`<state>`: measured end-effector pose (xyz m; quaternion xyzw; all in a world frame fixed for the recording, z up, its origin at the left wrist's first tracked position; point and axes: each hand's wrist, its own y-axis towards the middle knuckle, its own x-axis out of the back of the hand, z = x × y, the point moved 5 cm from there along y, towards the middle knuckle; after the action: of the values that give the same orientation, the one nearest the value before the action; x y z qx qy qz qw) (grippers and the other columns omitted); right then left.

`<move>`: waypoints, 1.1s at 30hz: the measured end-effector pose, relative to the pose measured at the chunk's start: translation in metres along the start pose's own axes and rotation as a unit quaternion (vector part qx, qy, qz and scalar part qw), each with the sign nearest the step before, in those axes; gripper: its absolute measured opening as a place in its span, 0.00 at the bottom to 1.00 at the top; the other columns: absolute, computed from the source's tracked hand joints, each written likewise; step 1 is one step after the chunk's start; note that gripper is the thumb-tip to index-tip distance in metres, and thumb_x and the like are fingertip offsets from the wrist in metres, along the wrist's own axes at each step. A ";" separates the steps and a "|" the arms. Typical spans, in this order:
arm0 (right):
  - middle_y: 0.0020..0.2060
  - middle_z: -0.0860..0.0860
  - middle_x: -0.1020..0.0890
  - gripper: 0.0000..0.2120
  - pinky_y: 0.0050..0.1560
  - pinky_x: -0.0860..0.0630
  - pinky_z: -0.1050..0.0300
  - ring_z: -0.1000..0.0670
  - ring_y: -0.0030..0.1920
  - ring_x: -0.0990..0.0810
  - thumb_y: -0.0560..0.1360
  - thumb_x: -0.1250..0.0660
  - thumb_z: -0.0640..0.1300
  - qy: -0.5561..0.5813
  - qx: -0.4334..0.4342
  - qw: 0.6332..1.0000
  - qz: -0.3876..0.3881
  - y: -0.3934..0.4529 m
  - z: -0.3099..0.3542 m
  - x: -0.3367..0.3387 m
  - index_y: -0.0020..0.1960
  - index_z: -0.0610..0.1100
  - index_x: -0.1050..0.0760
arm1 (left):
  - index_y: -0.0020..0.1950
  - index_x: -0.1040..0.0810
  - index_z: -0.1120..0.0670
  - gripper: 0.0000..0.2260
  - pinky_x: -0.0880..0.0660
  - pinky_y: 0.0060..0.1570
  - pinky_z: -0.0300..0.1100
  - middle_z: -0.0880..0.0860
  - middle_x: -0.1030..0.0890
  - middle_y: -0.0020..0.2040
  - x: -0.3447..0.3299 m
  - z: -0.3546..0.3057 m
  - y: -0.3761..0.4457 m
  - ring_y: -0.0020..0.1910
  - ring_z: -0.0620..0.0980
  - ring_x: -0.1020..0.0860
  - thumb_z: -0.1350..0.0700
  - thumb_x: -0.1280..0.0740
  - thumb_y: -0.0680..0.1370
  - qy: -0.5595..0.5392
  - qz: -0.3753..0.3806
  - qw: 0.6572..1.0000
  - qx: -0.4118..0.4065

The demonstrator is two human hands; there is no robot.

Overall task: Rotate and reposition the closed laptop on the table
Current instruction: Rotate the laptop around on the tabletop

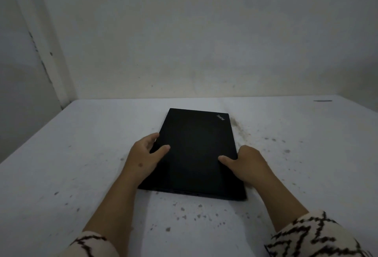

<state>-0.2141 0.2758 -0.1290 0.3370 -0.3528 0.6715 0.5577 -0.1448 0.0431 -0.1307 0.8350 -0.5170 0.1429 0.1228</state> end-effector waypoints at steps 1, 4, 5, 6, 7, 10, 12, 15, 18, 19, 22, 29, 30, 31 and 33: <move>0.30 0.50 0.32 0.22 0.27 0.39 0.62 0.55 0.29 0.34 0.75 0.35 0.55 0.007 0.000 1.000 0.005 -0.001 0.000 0.001 0.32 0.45 0.39 | 0.69 0.31 0.58 0.24 0.32 0.62 0.41 0.57 0.27 0.69 0.002 -0.001 -0.001 0.68 0.53 0.29 0.57 0.32 0.74 0.024 -0.015 1.000 -0.003; 0.30 0.50 0.31 0.21 0.27 0.39 0.61 0.54 0.29 0.33 0.75 0.34 0.55 0.035 -0.006 0.999 0.006 0.000 0.002 0.003 0.31 0.45 0.38 | 0.69 0.32 0.58 0.23 0.30 0.58 0.43 0.58 0.25 0.67 0.003 -0.003 -0.009 0.64 0.55 0.26 0.53 0.36 0.76 0.121 -0.058 0.991 -0.004; 0.30 0.50 0.31 0.21 0.27 0.39 0.61 0.54 0.29 0.32 0.75 0.35 0.56 0.042 -0.010 0.999 0.004 0.001 0.002 0.003 0.32 0.45 0.37 | 0.69 0.32 0.57 0.22 0.30 0.56 0.42 0.57 0.25 0.66 0.001 -0.005 -0.015 0.63 0.55 0.25 0.52 0.37 0.76 0.147 -0.062 0.987 -0.002; 0.30 0.49 0.30 0.21 0.28 0.38 0.60 0.53 0.30 0.32 0.75 0.36 0.57 0.046 -0.015 0.999 0.000 0.003 0.002 0.003 0.32 0.44 0.37 | 0.70 0.33 0.56 0.23 0.30 0.56 0.42 0.56 0.25 0.67 -0.002 -0.005 -0.021 0.62 0.55 0.25 0.50 0.38 0.76 0.167 -0.059 0.984 0.001; 0.30 0.49 0.30 0.22 0.28 0.38 0.60 0.53 0.30 0.31 0.75 0.37 0.58 0.043 -0.019 0.999 -0.007 0.006 0.002 0.003 0.32 0.44 0.37 | 0.71 0.35 0.54 0.25 0.29 0.58 0.44 0.55 0.27 0.68 -0.008 -0.004 -0.027 0.63 0.55 0.26 0.47 0.39 0.76 0.192 -0.050 0.980 0.007; 0.31 0.49 0.29 0.24 0.31 0.35 0.57 0.52 0.30 0.31 0.75 0.41 0.64 0.000 -0.032 0.999 -0.041 0.013 -0.001 0.005 0.32 0.45 0.37 | 0.75 0.46 0.53 0.33 0.33 0.66 0.52 0.53 0.40 0.76 -0.024 0.000 -0.044 0.71 0.55 0.35 0.40 0.42 0.75 0.318 -0.035 0.947 0.044; 0.30 0.50 0.29 0.25 0.36 0.33 0.56 0.51 0.30 0.31 0.75 0.44 0.66 -0.035 -0.037 0.997 -0.058 0.017 -0.002 0.006 0.32 0.45 0.36 | 0.76 0.49 0.53 0.36 0.36 0.69 0.53 0.55 0.45 0.77 -0.029 0.001 -0.052 0.73 0.56 0.39 0.38 0.43 0.74 0.346 -0.051 0.935 0.063; 0.30 0.50 0.30 0.26 0.40 0.31 0.55 0.47 0.35 0.28 0.75 0.46 0.66 -0.073 -0.029 0.996 -0.052 0.019 0.001 0.002 0.32 0.45 0.36 | 0.75 0.48 0.54 0.35 0.36 0.69 0.52 0.56 0.40 0.76 -0.028 0.003 -0.056 0.72 0.57 0.38 0.39 0.41 0.74 0.317 -0.081 0.944 0.053; 0.32 0.49 0.28 0.25 0.41 0.30 0.54 0.46 0.38 0.26 0.76 0.46 0.64 -0.075 -0.019 0.996 -0.050 0.018 0.002 0.000 0.36 0.43 0.32 | 0.74 0.42 0.55 0.31 0.33 0.66 0.51 0.55 0.32 0.72 -0.023 0.002 -0.053 0.68 0.56 0.33 0.45 0.39 0.75 0.257 -0.118 0.958 0.039; 0.33 0.48 0.27 0.25 0.41 0.30 0.54 0.46 0.38 0.26 0.76 0.46 0.64 -0.072 -0.018 0.996 -0.052 0.018 0.002 -0.001 0.37 0.43 0.32 | 0.74 0.40 0.55 0.29 0.32 0.66 0.51 0.55 0.31 0.71 -0.022 0.001 -0.053 0.68 0.55 0.32 0.46 0.38 0.75 0.242 -0.127 0.961 0.034; 0.32 0.48 0.27 0.25 0.40 0.30 0.54 0.49 0.33 0.28 0.77 0.46 0.63 -0.065 -0.020 0.997 -0.047 0.014 0.004 -0.001 0.33 0.43 0.34 | 0.72 0.35 0.55 0.26 0.31 0.63 0.49 0.55 0.27 0.68 -0.017 -0.002 -0.051 0.65 0.55 0.28 0.48 0.38 0.75 0.198 -0.147 0.969 0.026; 0.30 0.49 0.33 0.23 0.34 0.34 0.57 0.52 0.29 0.35 0.78 0.43 0.58 -0.074 0.010 0.997 0.011 -0.007 0.018 -0.013 0.31 0.45 0.39 | 0.64 0.24 0.56 0.17 0.29 0.59 0.46 0.57 0.21 0.63 0.025 0.002 -0.025 0.61 0.56 0.24 0.55 0.37 0.76 0.111 -0.202 0.972 0.042; 0.29 0.49 0.34 0.22 0.31 0.37 0.58 0.52 0.29 0.35 0.78 0.43 0.57 -0.073 0.021 0.997 0.021 -0.011 0.023 -0.015 0.31 0.45 0.39 | 0.62 0.23 0.57 0.16 0.29 0.59 0.46 0.57 0.20 0.61 0.031 0.003 -0.019 0.60 0.57 0.23 0.56 0.37 0.75 0.102 -0.209 0.972 0.044; 0.29 0.50 0.34 0.22 0.29 0.39 0.60 0.53 0.29 0.36 0.78 0.42 0.57 -0.070 0.031 0.997 0.033 -0.014 0.026 -0.018 0.31 0.45 0.40 | 0.61 0.22 0.57 0.15 0.28 0.58 0.46 0.58 0.19 0.60 0.036 0.005 -0.014 0.59 0.57 0.23 0.56 0.38 0.75 0.096 -0.214 0.971 0.043; 0.29 0.50 0.34 0.22 0.28 0.40 0.61 0.53 0.28 0.36 0.78 0.41 0.56 -0.063 0.050 0.995 0.053 -0.019 0.033 -0.023 0.31 0.46 0.40 | 0.60 0.22 0.59 0.15 0.28 0.57 0.46 0.59 0.19 0.59 0.043 0.007 -0.006 0.58 0.57 0.23 0.58 0.38 0.75 0.087 -0.222 0.970 0.044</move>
<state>-0.1896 0.2386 -0.1290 0.3869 -0.3702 0.6947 0.4803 -0.1205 0.0079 -0.1219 0.9177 -0.2996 0.2067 0.1591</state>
